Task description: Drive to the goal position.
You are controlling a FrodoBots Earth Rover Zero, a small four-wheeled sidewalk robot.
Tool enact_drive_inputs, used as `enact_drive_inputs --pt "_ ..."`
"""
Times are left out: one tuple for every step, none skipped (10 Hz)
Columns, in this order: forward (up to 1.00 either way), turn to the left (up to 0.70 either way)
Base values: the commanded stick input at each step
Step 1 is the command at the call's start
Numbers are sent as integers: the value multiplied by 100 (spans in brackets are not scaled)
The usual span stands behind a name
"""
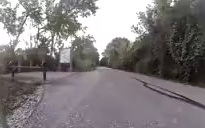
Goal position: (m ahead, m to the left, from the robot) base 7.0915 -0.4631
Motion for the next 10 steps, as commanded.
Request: enact_drive_inputs --pt "70 0" --pt "70 0" --pt "70 0" --pt "70 0" --pt "70 0" --pt "70 0" --pt "70 0" --pt "70 0" --pt "70 0" --pt "70 0"
